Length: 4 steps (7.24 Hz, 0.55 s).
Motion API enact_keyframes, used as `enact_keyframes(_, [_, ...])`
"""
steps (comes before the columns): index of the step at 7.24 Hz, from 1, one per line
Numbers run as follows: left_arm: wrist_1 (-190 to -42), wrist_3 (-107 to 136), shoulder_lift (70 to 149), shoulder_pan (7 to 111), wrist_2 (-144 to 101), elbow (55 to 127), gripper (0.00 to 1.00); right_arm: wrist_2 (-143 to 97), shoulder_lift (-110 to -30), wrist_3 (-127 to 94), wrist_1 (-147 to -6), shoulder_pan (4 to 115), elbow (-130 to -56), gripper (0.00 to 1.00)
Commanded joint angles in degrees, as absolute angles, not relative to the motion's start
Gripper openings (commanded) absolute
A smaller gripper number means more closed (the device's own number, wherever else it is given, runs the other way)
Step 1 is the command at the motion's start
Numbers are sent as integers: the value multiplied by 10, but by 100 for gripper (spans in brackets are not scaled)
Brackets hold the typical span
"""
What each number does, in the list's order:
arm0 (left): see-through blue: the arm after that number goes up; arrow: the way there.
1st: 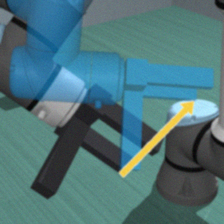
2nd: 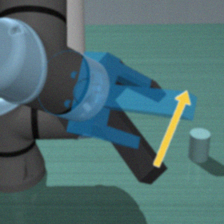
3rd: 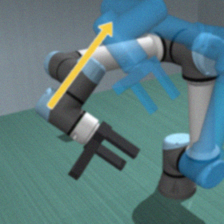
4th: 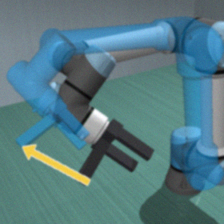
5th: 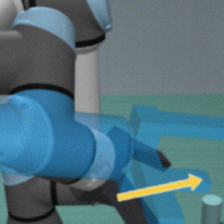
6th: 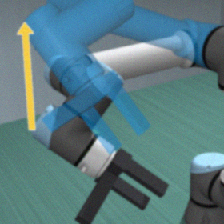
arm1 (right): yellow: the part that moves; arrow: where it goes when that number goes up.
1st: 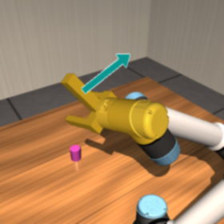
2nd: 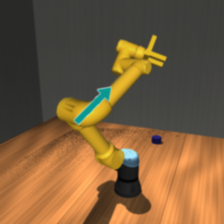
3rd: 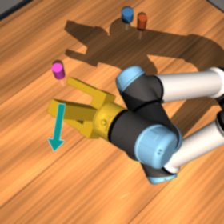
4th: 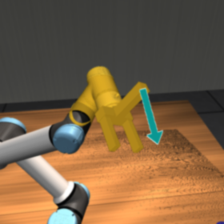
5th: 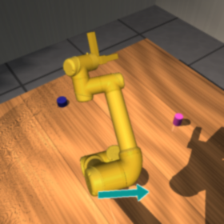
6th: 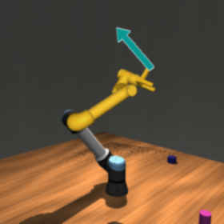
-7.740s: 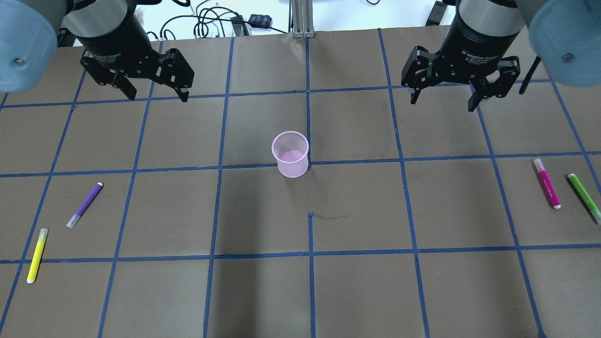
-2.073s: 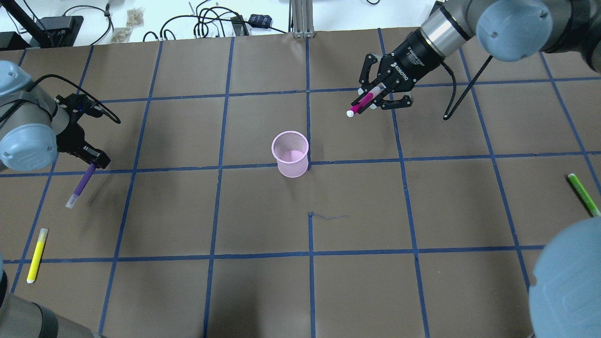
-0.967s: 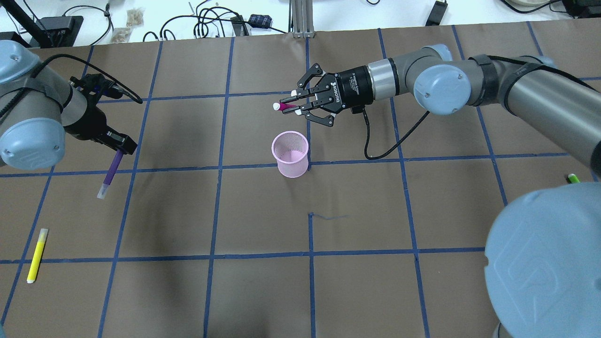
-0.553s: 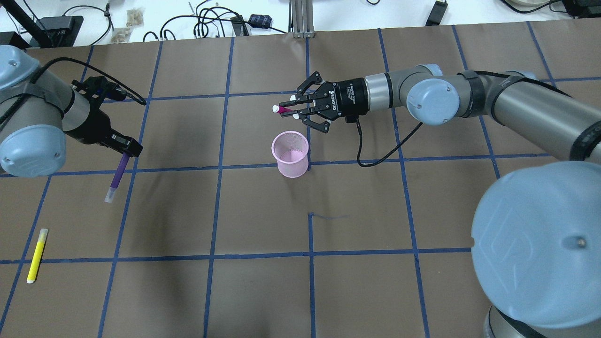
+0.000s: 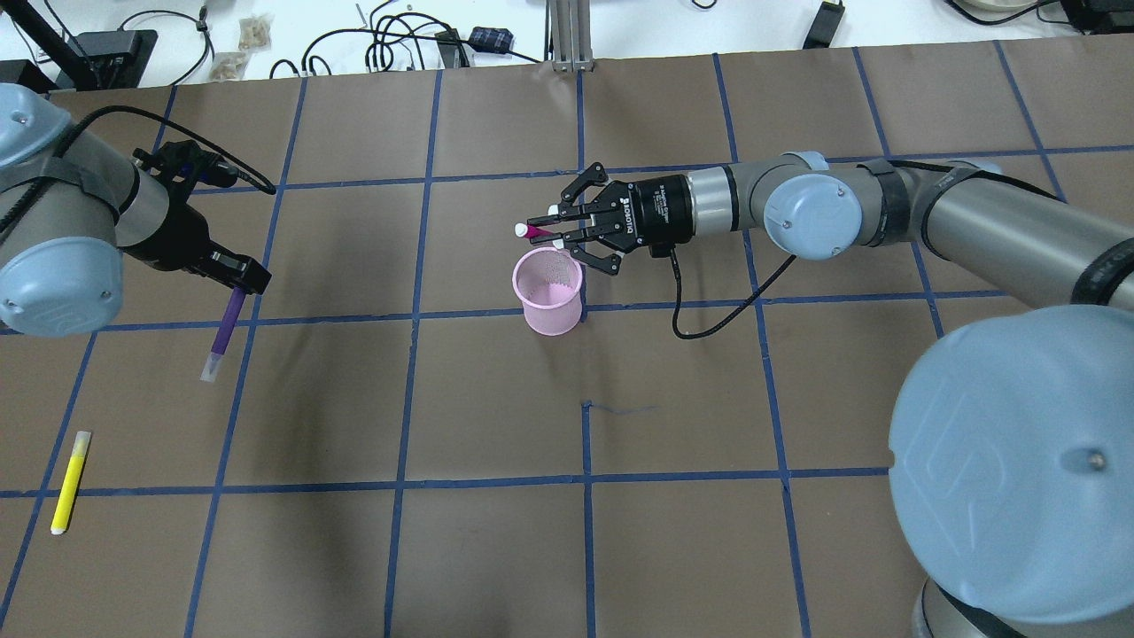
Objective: Insert purple and pink pens into pink cup
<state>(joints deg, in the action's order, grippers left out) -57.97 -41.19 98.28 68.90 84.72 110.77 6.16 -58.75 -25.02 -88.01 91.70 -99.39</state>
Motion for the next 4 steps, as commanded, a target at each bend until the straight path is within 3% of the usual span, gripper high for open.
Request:
enact_keyframes(1, [-584, -413, 978, 689, 848, 1108, 1, 62, -604, -252, -880, 919, -1019, 0])
enact_keyframes(4, [-584, -413, 977, 689, 848, 1107, 1, 62, -628, -260, -871, 920, -1025, 0])
